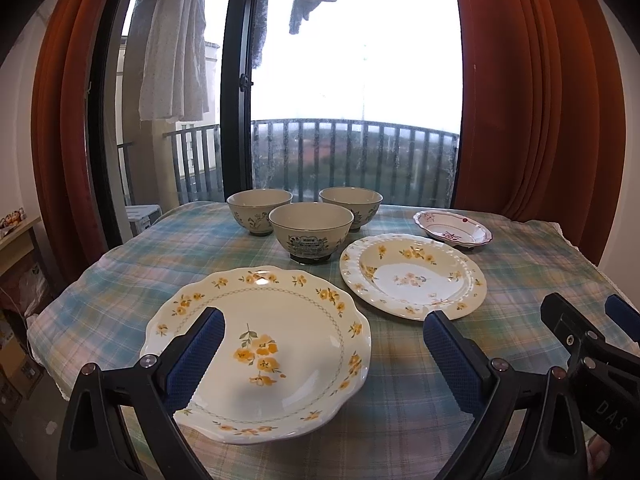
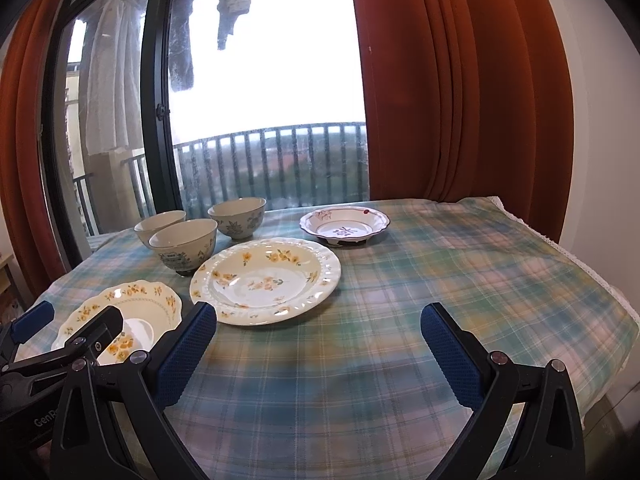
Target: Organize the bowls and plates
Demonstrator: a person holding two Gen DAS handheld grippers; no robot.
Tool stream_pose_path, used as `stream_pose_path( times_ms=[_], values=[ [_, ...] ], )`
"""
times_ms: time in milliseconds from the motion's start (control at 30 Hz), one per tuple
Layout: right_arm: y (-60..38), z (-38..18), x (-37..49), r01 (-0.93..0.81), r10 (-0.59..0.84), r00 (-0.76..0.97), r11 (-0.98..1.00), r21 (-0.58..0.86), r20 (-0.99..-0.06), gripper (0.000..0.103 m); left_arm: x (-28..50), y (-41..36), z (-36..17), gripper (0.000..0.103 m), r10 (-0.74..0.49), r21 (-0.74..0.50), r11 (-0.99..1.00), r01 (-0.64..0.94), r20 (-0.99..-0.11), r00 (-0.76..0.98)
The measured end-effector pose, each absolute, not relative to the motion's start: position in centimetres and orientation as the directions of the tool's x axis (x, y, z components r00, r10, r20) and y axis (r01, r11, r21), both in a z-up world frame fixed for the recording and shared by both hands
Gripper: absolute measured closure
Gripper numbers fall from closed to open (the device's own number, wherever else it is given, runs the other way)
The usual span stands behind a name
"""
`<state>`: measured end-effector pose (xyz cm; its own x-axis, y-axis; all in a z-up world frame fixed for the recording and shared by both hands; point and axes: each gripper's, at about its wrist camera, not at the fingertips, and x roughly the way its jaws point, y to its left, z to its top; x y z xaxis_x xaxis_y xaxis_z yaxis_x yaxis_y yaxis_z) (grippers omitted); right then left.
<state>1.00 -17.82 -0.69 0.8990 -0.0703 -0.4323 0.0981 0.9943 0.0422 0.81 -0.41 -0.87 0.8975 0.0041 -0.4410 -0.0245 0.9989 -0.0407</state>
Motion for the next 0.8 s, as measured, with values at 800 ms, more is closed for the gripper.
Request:
stream_pose_path(
  times_ms=[800],
  values=[
    [-17.75, -0.64, 0.68, 0.098, -0.071, 0.900, 0.994, 0.040, -0.430, 0.000, 0.56, -0.48, -0.68, 0.003, 0.019, -0.029, 0.999, -0.035, -0.429, 0.903]
  ],
)
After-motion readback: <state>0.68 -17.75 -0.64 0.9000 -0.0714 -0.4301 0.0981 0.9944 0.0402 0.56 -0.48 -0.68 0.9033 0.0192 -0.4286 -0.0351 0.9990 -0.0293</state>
